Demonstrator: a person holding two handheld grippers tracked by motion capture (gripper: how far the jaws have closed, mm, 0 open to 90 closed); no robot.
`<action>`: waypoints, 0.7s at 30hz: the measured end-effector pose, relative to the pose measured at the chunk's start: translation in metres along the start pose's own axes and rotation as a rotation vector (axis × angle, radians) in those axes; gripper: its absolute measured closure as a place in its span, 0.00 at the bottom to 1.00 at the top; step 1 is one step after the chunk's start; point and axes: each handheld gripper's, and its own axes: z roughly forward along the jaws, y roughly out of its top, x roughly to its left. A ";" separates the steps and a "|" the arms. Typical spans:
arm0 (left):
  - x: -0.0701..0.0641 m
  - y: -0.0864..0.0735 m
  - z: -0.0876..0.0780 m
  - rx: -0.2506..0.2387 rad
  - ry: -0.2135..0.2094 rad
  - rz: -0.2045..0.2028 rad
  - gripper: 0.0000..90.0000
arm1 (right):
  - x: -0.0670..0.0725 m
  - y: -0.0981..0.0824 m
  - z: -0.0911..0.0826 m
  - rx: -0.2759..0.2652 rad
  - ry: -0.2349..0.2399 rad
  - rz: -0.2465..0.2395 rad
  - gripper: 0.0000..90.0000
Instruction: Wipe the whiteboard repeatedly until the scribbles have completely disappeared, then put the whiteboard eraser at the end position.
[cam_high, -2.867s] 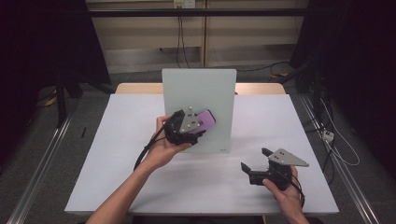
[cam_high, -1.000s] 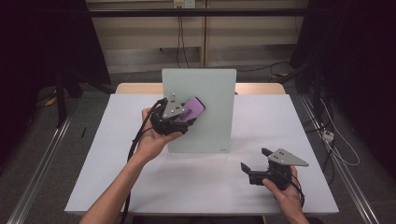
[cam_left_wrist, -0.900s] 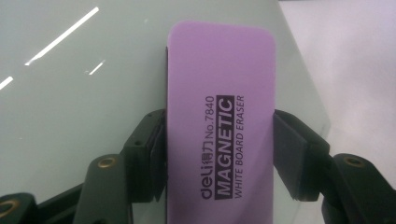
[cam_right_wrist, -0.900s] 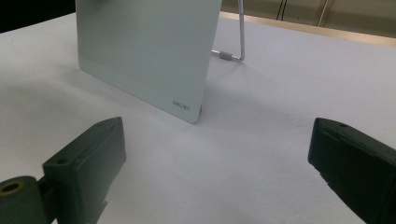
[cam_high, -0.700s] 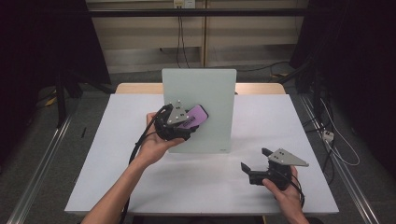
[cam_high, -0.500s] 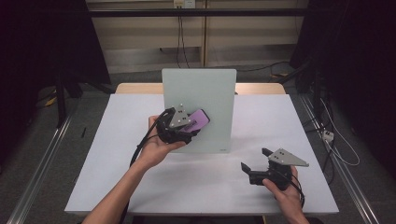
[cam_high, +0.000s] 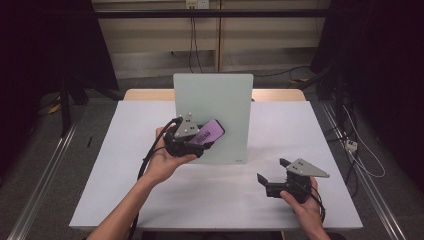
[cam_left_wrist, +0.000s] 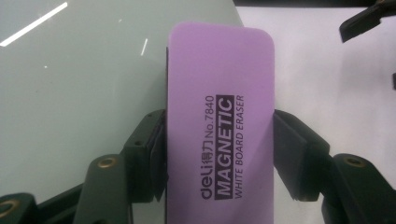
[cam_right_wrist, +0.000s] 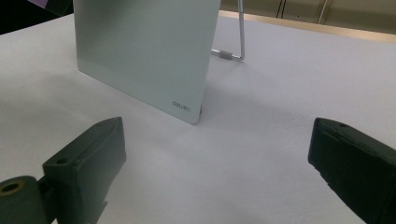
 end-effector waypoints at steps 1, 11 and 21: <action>0.001 0.000 -0.002 0.001 -0.003 -0.006 0.45 | 0.000 0.000 0.000 0.000 0.001 -0.001 0.05; 0.012 -0.005 -0.014 -0.005 0.008 -0.067 0.45 | 0.000 0.000 -0.004 -0.008 0.008 -0.012 0.05; 0.023 -0.009 -0.019 0.021 -0.052 -0.115 0.45 | -0.002 0.000 -0.003 -0.008 0.007 -0.005 0.05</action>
